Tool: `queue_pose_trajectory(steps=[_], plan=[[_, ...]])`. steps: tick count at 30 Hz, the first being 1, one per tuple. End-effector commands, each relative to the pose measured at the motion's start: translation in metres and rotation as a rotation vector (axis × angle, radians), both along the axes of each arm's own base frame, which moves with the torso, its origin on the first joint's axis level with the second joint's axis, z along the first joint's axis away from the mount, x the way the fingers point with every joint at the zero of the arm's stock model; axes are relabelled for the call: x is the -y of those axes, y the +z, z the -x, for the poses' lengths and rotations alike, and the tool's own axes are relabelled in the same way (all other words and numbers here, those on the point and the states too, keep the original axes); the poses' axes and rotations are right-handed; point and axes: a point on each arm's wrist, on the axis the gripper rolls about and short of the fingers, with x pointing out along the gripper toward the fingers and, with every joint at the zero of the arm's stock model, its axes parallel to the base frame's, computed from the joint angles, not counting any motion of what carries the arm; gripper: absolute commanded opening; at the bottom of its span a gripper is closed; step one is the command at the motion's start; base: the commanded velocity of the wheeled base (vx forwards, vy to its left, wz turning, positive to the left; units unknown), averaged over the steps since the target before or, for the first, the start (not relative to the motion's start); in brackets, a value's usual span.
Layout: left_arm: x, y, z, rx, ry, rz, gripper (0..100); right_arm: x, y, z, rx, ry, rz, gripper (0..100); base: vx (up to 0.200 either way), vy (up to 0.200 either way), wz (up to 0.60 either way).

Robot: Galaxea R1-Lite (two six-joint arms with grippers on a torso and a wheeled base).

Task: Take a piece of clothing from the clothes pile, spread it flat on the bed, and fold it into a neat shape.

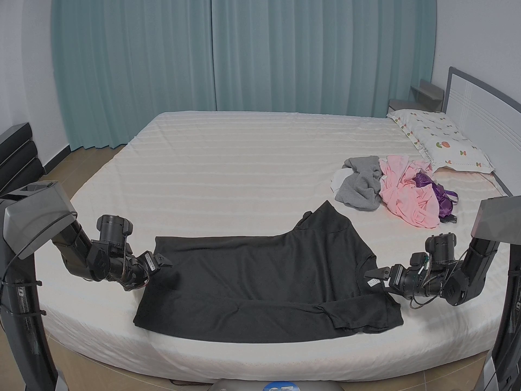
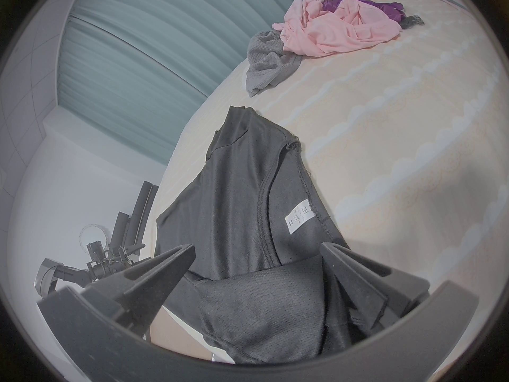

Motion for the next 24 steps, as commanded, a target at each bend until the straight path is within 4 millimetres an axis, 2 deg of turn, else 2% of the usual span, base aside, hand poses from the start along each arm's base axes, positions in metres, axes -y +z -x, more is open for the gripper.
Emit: queue_pose_trajectory(steps=[1, 11, 12, 23, 24], plan=[[0.006, -0.008, -0.003, -0.014, -0.017, -0.008, 100, -0.001, 0.000, 0.000, -0.001, 0.002, 0.000, 100, 0.000, 0.000, 0.00], [0.014, -0.019, -0.002, -0.030, -0.036, -0.096, 100, -0.001, 0.000, 0.001, -0.004, 0.002, 0.002, 100, 0.000, 0.000, 0.00], [0.013, -0.019, -0.002, -0.030, -0.037, -0.103, 0, -0.001, 0.000, 0.001, -0.003, 0.003, 0.003, 100, 0.000, 0.000, 0.00], [0.014, -0.020, 0.005, -0.047, -0.028, -0.143, 0, 0.000, -0.001, 0.001, -0.006, -0.004, 0.008, 100, 0.000, 0.000, 0.00], [0.013, -0.015, 0.006, -0.038, -0.024, -0.143, 0, 0.000, 0.000, 0.001, -0.003, -0.004, 0.008, 100, 0.000, 0.000, 0.00]])
